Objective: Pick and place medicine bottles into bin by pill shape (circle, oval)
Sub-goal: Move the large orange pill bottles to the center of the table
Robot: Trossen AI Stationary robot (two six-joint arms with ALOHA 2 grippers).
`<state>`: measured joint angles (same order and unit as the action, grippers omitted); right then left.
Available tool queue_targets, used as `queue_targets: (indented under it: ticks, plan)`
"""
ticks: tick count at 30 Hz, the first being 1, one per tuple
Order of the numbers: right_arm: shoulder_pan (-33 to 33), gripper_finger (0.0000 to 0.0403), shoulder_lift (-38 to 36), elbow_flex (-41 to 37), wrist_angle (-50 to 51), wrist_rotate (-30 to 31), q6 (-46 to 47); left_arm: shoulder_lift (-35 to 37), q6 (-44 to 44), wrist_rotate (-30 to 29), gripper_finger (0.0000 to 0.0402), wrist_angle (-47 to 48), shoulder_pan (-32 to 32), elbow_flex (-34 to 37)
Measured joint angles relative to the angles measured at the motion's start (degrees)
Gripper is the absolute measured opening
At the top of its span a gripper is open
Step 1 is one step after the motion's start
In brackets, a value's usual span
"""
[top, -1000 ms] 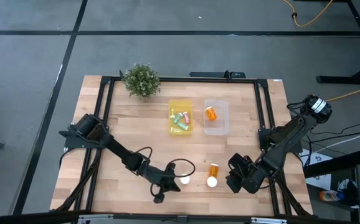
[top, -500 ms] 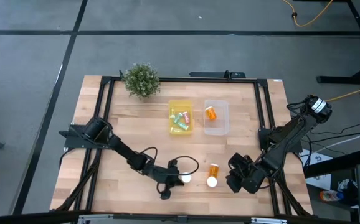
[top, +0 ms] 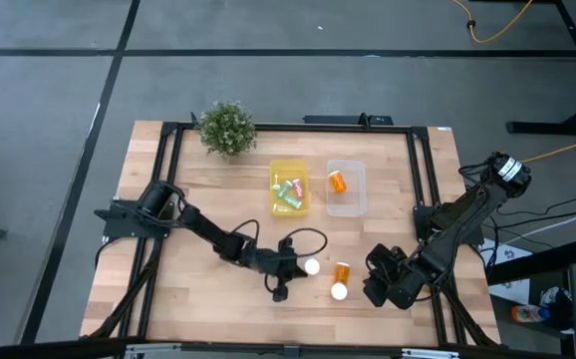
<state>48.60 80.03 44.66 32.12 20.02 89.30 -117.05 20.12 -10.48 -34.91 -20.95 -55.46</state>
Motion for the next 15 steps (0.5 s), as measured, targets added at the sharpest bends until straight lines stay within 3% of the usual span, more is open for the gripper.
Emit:
queue_targets:
  ticks: [8, 15]
  plan:
    - [0.0, 0.0169, 0.0, 0.0, 0.2, 0.0, 0.0, 0.0, -0.9, -1.6, 0.0004, -1.6, 3.0, 0.0]
    - [0.0, 0.0169, 0.0, 0.0, 0.2, 0.0, -0.2, 0.0, 5.0, -0.7, 0.0004, -2.1, 2.1, 0.0]
